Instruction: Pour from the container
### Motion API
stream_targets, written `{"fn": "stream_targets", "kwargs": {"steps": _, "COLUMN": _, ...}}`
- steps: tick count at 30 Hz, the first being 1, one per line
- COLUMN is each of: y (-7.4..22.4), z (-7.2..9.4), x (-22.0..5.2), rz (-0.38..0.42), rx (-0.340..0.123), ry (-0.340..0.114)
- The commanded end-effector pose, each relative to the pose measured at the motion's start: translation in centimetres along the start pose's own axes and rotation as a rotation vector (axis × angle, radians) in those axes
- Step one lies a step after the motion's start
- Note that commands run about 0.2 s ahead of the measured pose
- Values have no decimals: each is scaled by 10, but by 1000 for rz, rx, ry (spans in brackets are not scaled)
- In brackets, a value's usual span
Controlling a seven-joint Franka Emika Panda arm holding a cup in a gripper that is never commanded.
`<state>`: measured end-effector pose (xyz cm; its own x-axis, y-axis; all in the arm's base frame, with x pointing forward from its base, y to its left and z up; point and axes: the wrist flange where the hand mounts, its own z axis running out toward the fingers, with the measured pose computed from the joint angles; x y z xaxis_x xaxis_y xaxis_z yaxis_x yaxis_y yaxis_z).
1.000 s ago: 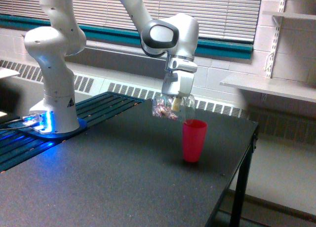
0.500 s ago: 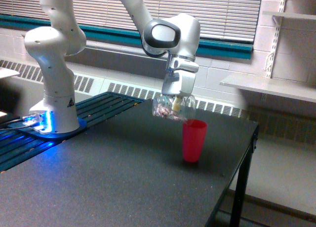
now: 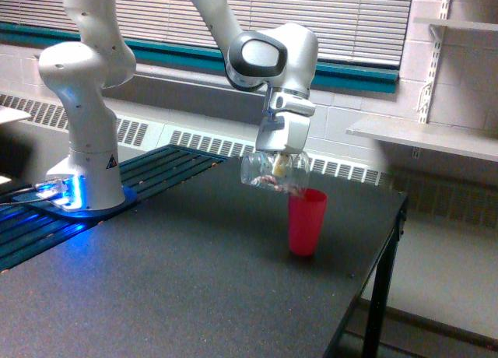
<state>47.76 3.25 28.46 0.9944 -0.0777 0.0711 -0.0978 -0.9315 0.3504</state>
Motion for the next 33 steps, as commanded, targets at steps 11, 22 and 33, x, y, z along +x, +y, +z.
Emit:
{"fn": "stream_targets", "kwargs": {"steps": 11, "y": 1, "z": -3, "x": 5, "rz": 0, "rx": 0, "ry": 6}}
{"fn": "stream_targets", "kwargs": {"steps": 22, "y": 5, "z": -9, "x": 4, "rz": 15, "rx": 13, "ry": 23}}
{"fn": "stream_targets", "kwargs": {"steps": 33, "y": 15, "z": -18, "x": -3, "rz": 52, "rx": 42, "ry": 78}}
